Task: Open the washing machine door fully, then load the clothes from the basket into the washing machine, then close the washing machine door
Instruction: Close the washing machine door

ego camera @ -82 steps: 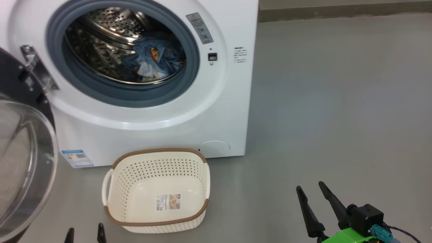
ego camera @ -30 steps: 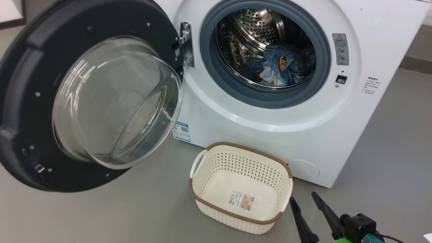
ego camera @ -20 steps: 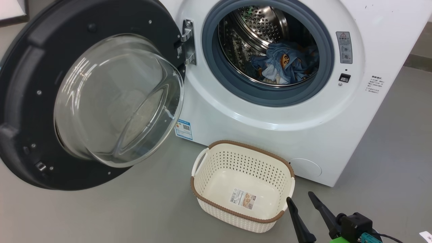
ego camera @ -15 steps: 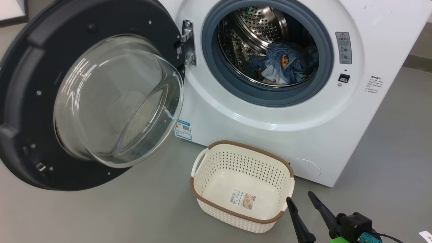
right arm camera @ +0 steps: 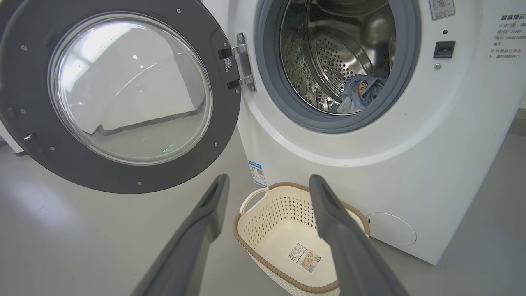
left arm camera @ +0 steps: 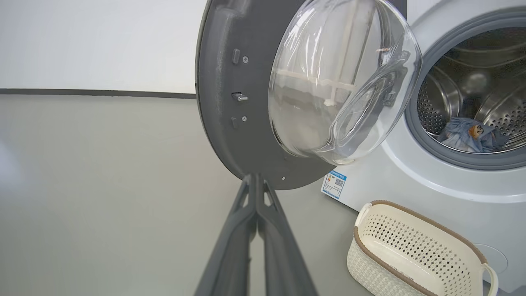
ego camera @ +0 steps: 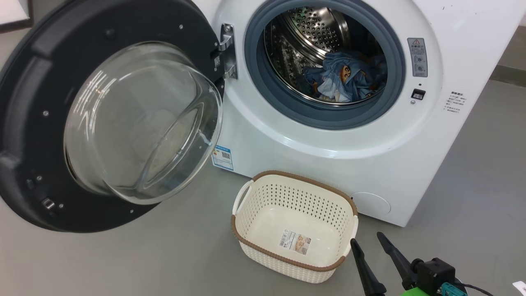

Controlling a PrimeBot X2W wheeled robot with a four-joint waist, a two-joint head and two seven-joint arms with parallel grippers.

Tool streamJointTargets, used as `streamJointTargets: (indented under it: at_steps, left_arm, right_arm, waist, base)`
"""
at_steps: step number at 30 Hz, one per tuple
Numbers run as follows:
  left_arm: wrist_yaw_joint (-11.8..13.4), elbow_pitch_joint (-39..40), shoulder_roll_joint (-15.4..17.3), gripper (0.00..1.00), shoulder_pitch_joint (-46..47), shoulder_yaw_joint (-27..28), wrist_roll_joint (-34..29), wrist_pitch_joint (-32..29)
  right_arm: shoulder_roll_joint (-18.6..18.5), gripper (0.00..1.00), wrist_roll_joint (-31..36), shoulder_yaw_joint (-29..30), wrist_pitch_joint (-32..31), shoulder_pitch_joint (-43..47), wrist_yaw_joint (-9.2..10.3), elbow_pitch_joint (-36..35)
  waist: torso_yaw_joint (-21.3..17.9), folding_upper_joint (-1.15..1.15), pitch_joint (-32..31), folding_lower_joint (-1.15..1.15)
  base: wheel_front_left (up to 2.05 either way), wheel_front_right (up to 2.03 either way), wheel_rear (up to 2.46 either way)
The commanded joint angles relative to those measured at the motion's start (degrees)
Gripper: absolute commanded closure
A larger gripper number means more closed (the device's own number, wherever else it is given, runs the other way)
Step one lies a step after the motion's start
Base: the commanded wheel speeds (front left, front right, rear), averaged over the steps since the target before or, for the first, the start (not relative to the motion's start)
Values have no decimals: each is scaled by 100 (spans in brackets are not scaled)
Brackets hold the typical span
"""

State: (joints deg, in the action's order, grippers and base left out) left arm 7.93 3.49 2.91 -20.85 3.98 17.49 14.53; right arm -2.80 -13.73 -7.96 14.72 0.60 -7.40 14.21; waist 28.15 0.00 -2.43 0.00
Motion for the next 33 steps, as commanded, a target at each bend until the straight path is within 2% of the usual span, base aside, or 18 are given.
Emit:
streamJointTargets:
  at_steps: [1,11,12,15,18,27,33]
  left_arm:
    - [-76,235,-3,100,265,317,213,47]
    - [-671,307,-3,100,800,1353,712,47]
    - [-671,307,-3,100,800,1353,712,47]
    - [-992,142,4,100,1094,1712,770,47]
    - [-1197,-25,18,100,1474,1962,1067,47]
    - [-1445,-946,844,100,2608,2250,1765,-59]
    - [-1499,-1654,1251,100,3420,2674,2958,-554]
  right_arm:
    - [-8,0,42,-110,28,-180,-9,-151]
    - [-8,0,35,-93,28,-196,-9,-145]
    - [-8,0,35,-93,28,-196,-9,-145]
    - [-8,0,34,-88,28,-199,-9,-143]
    - [-8,0,54,-90,28,-203,-9,-129]
    - [-8,0,73,-71,28,-191,-9,-124]
    - [-8,0,73,-85,28,-145,-9,-140]
  waist:
    - [2,0,6,0]
    - [-15,0,37,0]
    - [-15,0,37,0]
    - [-27,0,46,0]
    - [-34,0,72,0]
    - [-85,0,104,0]
    - [-186,0,148,0]
  base:
    - [0,0,0]
    - [0,0,0]
    - [0,0,0]
    - [0,0,0]
    - [0,0,0]
    - [0,0,0]
    - [0,0,0]
